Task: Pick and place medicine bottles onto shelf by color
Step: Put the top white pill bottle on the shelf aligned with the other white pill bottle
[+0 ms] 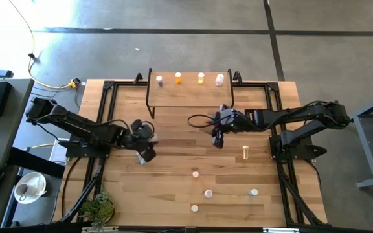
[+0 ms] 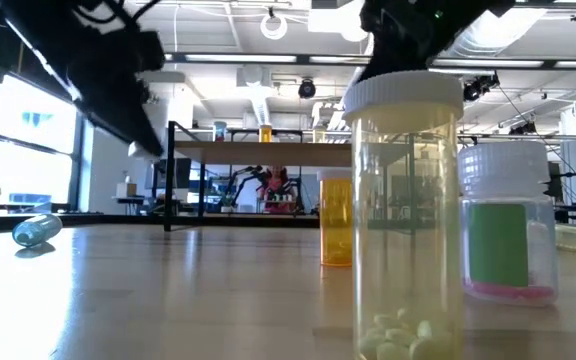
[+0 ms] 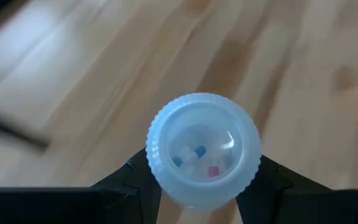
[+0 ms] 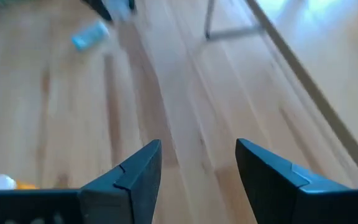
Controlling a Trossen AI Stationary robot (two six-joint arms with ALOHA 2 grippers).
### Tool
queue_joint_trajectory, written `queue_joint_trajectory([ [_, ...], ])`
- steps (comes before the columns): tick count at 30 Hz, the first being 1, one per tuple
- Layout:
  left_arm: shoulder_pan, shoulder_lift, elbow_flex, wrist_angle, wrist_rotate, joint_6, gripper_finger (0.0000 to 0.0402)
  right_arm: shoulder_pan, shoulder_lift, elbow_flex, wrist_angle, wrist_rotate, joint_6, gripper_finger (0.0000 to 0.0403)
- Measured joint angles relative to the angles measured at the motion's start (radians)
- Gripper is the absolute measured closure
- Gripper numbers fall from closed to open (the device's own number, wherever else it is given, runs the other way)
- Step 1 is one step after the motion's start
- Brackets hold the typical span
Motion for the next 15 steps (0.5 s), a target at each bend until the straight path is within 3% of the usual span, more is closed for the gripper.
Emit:
queue_joint_trajectory([
  [8,0.012,-0.001,0.000,0.310,0.069,0.259,0.0254,0.000,0.000,0.000,0.208,-0.046,-0.103,0.0206],
  [15,0.064,0.033,0.002,0.476,0.116,0.324,0.0254,-0.005,0.000,0.000,0.324,-0.105,-0.219,0.0195],
])
